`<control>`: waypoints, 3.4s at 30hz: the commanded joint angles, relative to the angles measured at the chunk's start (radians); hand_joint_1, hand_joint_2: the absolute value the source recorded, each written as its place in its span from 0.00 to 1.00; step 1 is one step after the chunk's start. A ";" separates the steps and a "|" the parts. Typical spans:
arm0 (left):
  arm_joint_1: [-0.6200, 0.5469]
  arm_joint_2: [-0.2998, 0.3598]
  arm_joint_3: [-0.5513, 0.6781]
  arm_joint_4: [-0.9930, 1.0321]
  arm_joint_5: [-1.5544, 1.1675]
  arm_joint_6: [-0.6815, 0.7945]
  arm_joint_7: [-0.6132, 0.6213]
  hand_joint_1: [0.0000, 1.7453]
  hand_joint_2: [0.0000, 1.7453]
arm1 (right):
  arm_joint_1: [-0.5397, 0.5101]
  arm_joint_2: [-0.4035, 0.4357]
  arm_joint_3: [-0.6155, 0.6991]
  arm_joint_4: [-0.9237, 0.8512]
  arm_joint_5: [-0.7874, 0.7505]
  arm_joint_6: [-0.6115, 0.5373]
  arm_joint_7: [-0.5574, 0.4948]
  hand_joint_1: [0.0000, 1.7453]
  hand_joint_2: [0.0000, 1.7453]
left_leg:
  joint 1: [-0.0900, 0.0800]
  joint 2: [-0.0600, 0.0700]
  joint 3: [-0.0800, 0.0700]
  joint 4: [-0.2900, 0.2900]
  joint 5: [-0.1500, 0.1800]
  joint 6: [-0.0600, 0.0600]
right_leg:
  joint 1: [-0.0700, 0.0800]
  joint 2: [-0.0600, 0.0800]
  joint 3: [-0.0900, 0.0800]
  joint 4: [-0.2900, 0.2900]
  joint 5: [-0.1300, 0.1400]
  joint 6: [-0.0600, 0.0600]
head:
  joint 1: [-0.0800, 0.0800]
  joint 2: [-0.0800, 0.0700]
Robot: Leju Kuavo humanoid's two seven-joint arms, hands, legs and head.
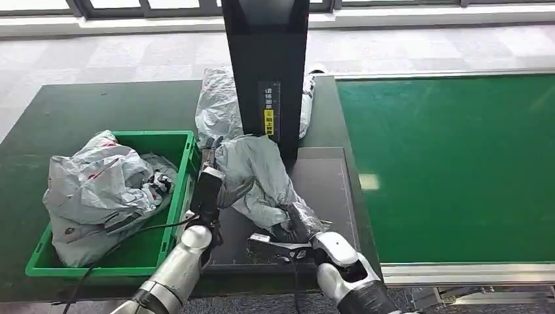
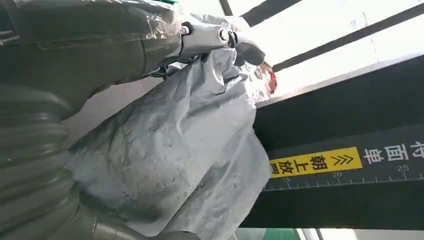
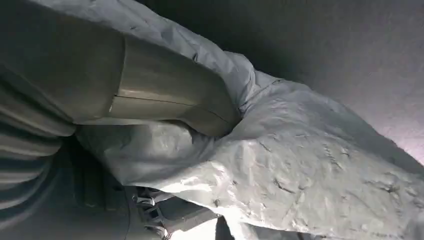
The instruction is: Moved the parcel from conveyor to table for the left to box.
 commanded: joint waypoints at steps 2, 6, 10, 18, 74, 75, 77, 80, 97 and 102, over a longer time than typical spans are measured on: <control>-0.053 0.021 -0.047 0.084 0.008 0.003 0.001 0.00 1.00 | -0.052 -0.072 0.132 0.103 -0.019 0.020 0.011 0.71 1.00 | 0.001 -0.002 0.002 -0.001 0.000 0.000 | 0.001 0.000 0.002 -0.001 0.000 0.000 | 0.000 0.000; -0.045 0.026 -0.058 0.052 0.026 0.033 -0.009 0.00 1.00 | -0.066 -0.134 0.210 0.111 -0.047 0.066 0.028 0.00 1.00 | 0.001 -0.002 0.002 -0.001 0.000 0.000 | 0.001 0.001 0.003 -0.002 0.000 0.000 | 0.000 0.000; 0.006 0.039 -0.052 -0.045 0.037 0.114 -0.040 0.00 1.00 | -0.083 -0.130 0.179 0.062 -0.111 -0.034 0.049 0.00 1.00 | 0.001 -0.003 0.004 -0.002 0.000 0.001 | 0.001 0.001 0.005 -0.003 0.000 0.000 | 0.000 0.000; 0.082 0.047 -0.047 -0.149 -0.036 0.179 -0.001 0.00 1.00 | -0.023 -0.060 -0.051 -0.228 -0.144 -0.265 0.058 0.00 1.00 | 0.000 0.000 0.003 0.000 -0.001 0.000 | 0.000 0.004 0.002 0.000 -0.001 -0.001 | 0.000 0.000; -0.084 0.049 -0.059 -0.123 -0.854 0.234 0.228 1.00 1.00 | 0.132 0.148 -0.536 -0.410 -0.470 -0.551 -0.363 0.00 1.00 | -0.001 -0.003 0.015 -0.002 -0.005 0.001 | -0.001 0.001 0.015 -0.001 -0.005 0.001 | 0.000 0.000; -0.085 0.054 -0.037 -0.183 -0.872 0.288 0.242 1.00 1.00 | 0.130 0.149 -0.532 -0.405 -0.471 -0.551 -0.362 0.00 1.00 | -0.001 -0.004 0.013 -0.001 -0.005 0.001 | -0.001 0.000 0.014 0.000 -0.006 0.001 | 0.000 0.000; -0.064 0.045 0.081 -0.397 -1.118 0.352 0.328 1.00 1.00 | 0.118 0.157 -0.521 -0.387 -0.475 -0.555 -0.356 0.00 1.00 | 0.000 -0.003 0.010 0.001 -0.005 0.001 | -0.001 0.001 0.010 0.001 -0.006 0.001 | 0.000 0.000; -0.060 0.034 0.223 -0.559 -1.297 0.352 0.360 1.00 1.00 | 0.106 0.158 -0.504 -0.363 -0.479 -0.567 -0.350 0.00 1.00 | 0.001 0.001 0.006 0.003 -0.006 0.001 | 0.000 0.006 0.006 0.003 -0.005 0.000 | 0.000 0.000; -0.081 0.500 -0.060 -0.277 -1.429 0.304 1.129 1.00 1.00 | 0.126 0.126 -0.500 -0.368 -0.485 -0.566 -0.339 0.00 1.00 | 0.001 0.000 0.013 -0.003 -0.004 -0.001 | 0.000 0.003 0.012 0.000 -0.006 0.000 | 0.000 0.000; 0.022 0.468 0.142 -0.210 -1.429 0.176 1.098 1.00 1.00 | 0.123 0.109 -0.494 -0.337 -0.487 -0.548 -0.338 0.00 1.00 | 0.001 0.003 0.015 -0.004 -0.004 -0.002 | 0.002 0.006 0.012 -0.001 -0.006 -0.001 | 0.000 0.000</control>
